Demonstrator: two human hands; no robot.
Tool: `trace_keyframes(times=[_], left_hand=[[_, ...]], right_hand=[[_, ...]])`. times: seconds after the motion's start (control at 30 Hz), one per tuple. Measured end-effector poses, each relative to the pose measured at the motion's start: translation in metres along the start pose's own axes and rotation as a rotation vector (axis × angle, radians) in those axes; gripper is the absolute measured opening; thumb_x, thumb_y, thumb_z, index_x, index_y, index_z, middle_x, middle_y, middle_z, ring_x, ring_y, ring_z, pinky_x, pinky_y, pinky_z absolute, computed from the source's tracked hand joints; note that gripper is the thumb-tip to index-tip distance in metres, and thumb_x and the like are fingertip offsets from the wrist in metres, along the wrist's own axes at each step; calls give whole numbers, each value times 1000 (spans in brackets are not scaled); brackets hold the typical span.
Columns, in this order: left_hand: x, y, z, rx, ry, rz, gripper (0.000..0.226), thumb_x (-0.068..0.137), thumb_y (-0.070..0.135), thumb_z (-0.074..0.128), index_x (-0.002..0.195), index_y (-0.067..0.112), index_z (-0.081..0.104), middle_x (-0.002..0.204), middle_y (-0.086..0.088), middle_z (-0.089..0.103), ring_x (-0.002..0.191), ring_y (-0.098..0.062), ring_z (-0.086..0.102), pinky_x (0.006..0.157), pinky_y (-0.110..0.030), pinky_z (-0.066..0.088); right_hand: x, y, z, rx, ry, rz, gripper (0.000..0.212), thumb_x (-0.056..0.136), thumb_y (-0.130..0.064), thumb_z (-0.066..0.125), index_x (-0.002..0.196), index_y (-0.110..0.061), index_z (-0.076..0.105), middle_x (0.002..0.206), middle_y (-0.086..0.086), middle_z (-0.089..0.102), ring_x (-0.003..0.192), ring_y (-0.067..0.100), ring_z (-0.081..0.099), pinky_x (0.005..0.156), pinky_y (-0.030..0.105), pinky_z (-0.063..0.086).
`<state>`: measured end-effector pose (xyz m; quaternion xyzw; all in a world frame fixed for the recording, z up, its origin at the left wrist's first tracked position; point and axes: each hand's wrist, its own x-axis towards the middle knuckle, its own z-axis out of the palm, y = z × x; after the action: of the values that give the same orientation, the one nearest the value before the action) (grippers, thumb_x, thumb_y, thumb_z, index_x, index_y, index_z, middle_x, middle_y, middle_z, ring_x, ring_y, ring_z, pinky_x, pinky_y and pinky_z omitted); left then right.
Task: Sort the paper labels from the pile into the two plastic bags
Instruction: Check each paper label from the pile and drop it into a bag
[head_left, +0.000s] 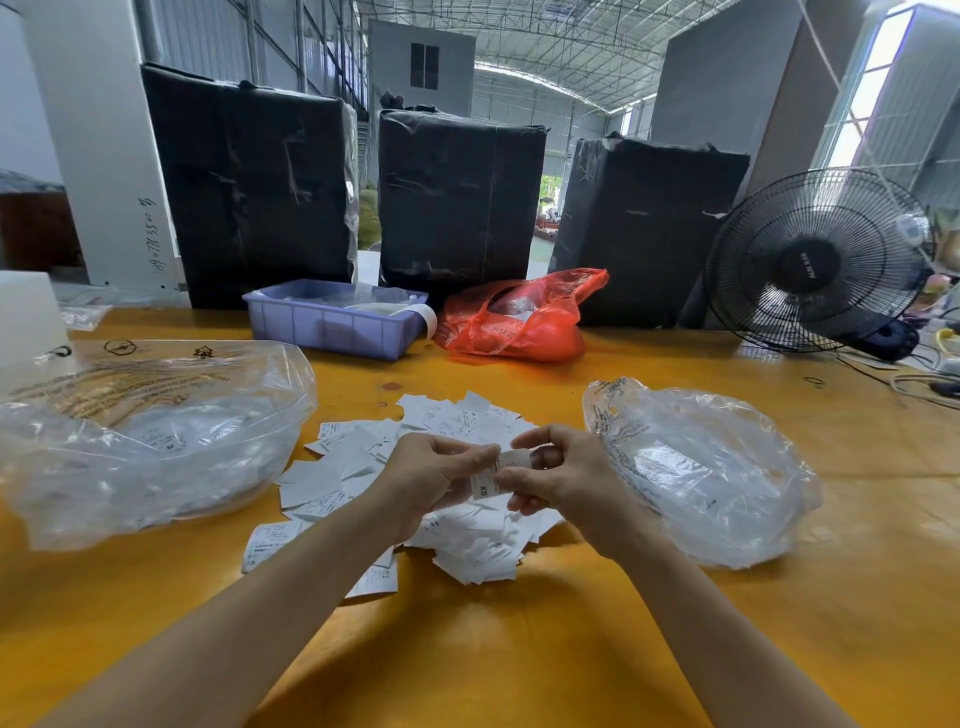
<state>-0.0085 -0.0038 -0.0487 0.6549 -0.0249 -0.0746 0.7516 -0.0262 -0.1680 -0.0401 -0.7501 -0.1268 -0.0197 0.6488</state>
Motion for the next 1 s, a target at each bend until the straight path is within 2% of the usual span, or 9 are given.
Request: trace_keyframes(times=[0.1, 0.2, 0.3, 0.4, 0.47, 0.53, 0.63, 0.8, 1.0], left_hand=[[-2, 0, 1, 54, -24, -2, 25, 71, 21, 75, 89, 4, 74, 72, -6, 71, 59, -7, 65, 52, -18, 49], [-4, 1, 4, -3, 30, -16, 36, 62, 30, 74, 90, 7, 74, 75, -7, 70, 60, -10, 63, 50, -18, 48], [-4, 3, 7, -167, 112, -36, 36, 60, 28, 76, 90, 8, 71, 75, -8, 70, 56, -10, 61, 45, -17, 46], [-5, 1, 12, -238, 133, -59, 34, 67, 24, 77, 95, 7, 71, 76, -6, 71, 64, -12, 65, 45, -18, 47], [-6, 0, 14, -235, 132, -81, 38, 61, 28, 78, 93, 9, 72, 75, -5, 71, 70, -15, 65, 50, -21, 47], [-7, 1, 14, -204, 109, -92, 41, 56, 31, 78, 90, 10, 72, 77, -6, 70, 71, -17, 61, 52, -21, 45], [-6, 3, 12, -190, 95, -84, 44, 62, 33, 76, 93, 4, 70, 73, -8, 67, 59, -15, 53, 45, -18, 43], [-3, 5, 6, -147, 138, -56, 21, 78, 23, 74, 85, 3, 69, 66, -9, 69, 42, -10, 54, 41, -17, 45], [-1, 0, 4, -39, 118, 6, 16, 80, 17, 73, 86, 2, 71, 70, -10, 68, 61, -16, 56, 57, -22, 51]], right_hand=[[1, 3, -1, -100, 70, -52, 23, 82, -5, 70, 102, 0, 60, 71, 16, 65, 51, 16, 63, 51, 24, 53], [3, 4, 1, -242, 144, -111, 25, 91, -17, 61, 113, -5, 63, 75, 8, 64, 52, 10, 60, 55, 22, 53], [0, 0, 8, -289, 67, -141, 35, 89, -26, 62, 121, -12, 62, 89, 3, 64, 65, 16, 62, 63, 28, 54], [-4, 1, 18, -313, -62, -139, 46, 82, -21, 72, 124, -12, 57, 101, 16, 63, 80, 31, 66, 76, 41, 54], [-4, 1, 19, -297, -57, -134, 44, 84, -7, 68, 126, -7, 55, 100, 19, 64, 83, 33, 67, 80, 44, 56], [-3, -1, 17, -233, -11, -151, 33, 89, 2, 58, 121, -8, 59, 94, 18, 67, 77, 27, 69, 77, 39, 58], [-2, -3, 10, -162, 65, -145, 39, 90, 3, 56, 126, -11, 54, 89, 14, 65, 70, 19, 68, 73, 32, 59], [0, -1, 6, -205, 101, -168, 42, 90, 1, 57, 131, -9, 53, 94, 19, 64, 76, 21, 67, 71, 28, 59], [0, 0, 5, -304, 18, -133, 39, 92, -12, 59, 130, -7, 54, 78, 2, 61, 62, 7, 53, 66, 24, 49]])
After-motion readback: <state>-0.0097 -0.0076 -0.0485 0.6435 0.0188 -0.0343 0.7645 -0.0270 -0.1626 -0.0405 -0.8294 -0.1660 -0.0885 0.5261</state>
